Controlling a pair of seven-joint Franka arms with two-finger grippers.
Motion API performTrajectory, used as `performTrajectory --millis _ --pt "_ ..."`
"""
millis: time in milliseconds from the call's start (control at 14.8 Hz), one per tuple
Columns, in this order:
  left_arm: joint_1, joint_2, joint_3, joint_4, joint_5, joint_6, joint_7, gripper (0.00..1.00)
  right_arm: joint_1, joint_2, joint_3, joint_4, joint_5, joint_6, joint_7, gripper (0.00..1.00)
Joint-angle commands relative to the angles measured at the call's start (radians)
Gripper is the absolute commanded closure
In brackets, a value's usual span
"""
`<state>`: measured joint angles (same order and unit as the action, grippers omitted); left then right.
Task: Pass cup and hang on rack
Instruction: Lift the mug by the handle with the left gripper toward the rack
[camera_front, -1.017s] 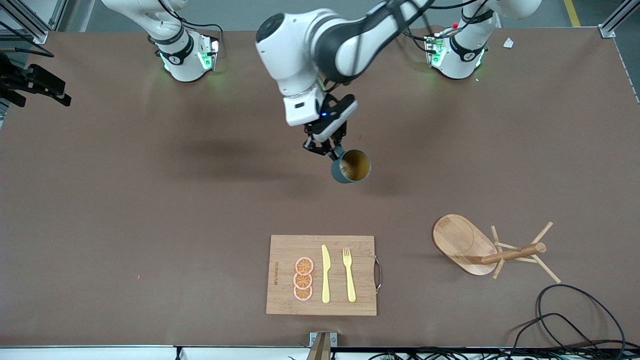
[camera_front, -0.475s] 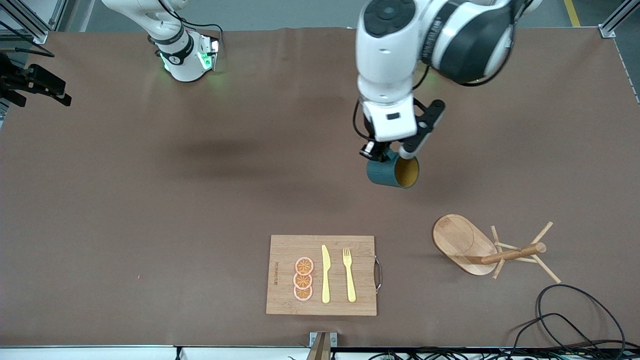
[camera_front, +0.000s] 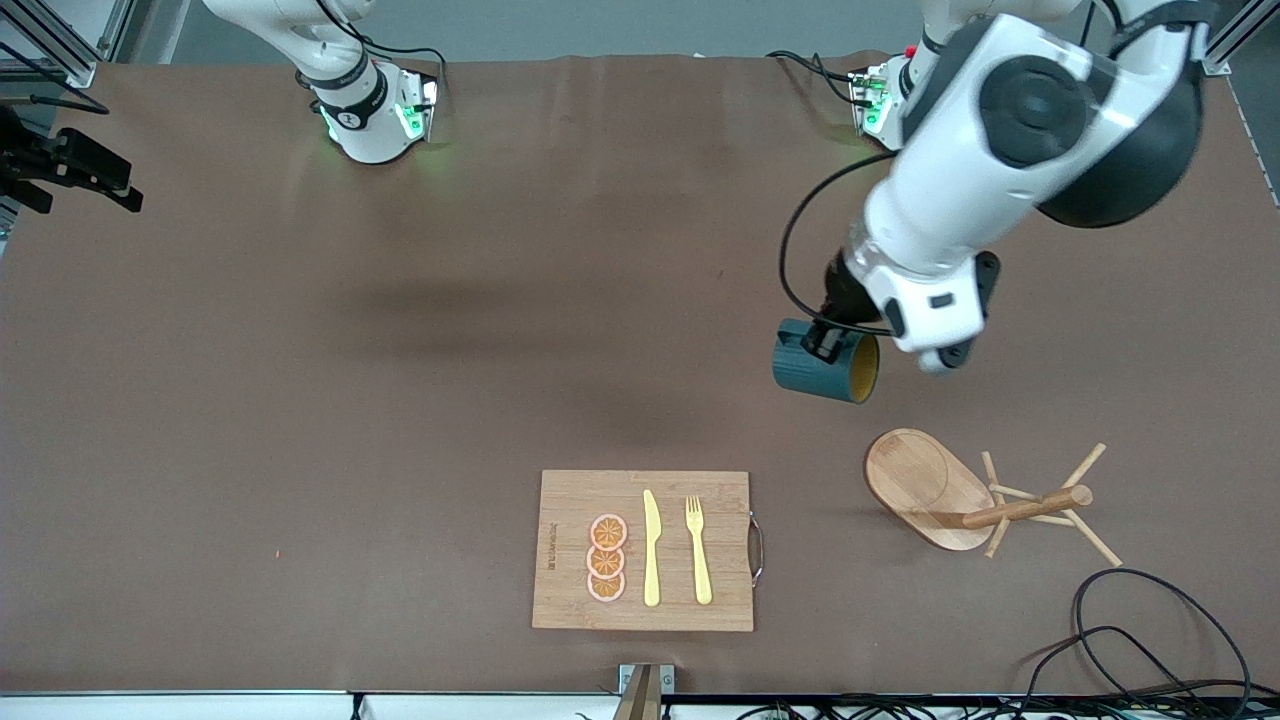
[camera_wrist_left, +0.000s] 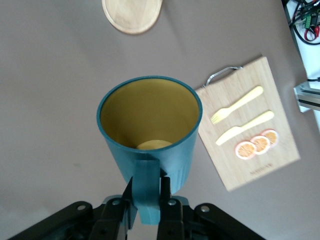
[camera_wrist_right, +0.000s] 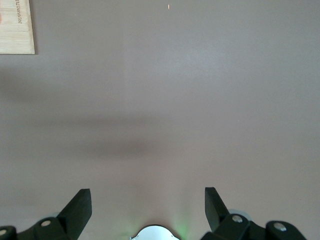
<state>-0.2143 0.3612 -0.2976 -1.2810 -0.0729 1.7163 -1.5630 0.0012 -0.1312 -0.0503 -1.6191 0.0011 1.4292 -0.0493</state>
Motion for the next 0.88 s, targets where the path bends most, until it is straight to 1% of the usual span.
performTrajectory --millis 0,339,610,814 --pt "0.084 -0.018 -0.009 -0.006 -0.117 0.017 0.05 1.0 -0.001 -0.018 0.001 -0.013 0.011 -0.001 0.008 0.0" --pt "0.226 -0.005 -0.005 -0.006 -0.332 0.017 0.155 1.0 -0.001 -0.018 0.001 -0.013 0.011 -0.001 0.008 0.0" --pt "0.32 0.028 -0.003 -0.006 -0.45 0.017 0.211 1.0 -0.001 -0.018 0.001 -0.013 0.011 -0.003 0.008 0.0" --pt "0.368 0.062 0.002 -0.008 -0.531 0.017 0.231 1.0 -0.001 -0.018 0.001 -0.013 0.011 -0.003 0.008 0.0"
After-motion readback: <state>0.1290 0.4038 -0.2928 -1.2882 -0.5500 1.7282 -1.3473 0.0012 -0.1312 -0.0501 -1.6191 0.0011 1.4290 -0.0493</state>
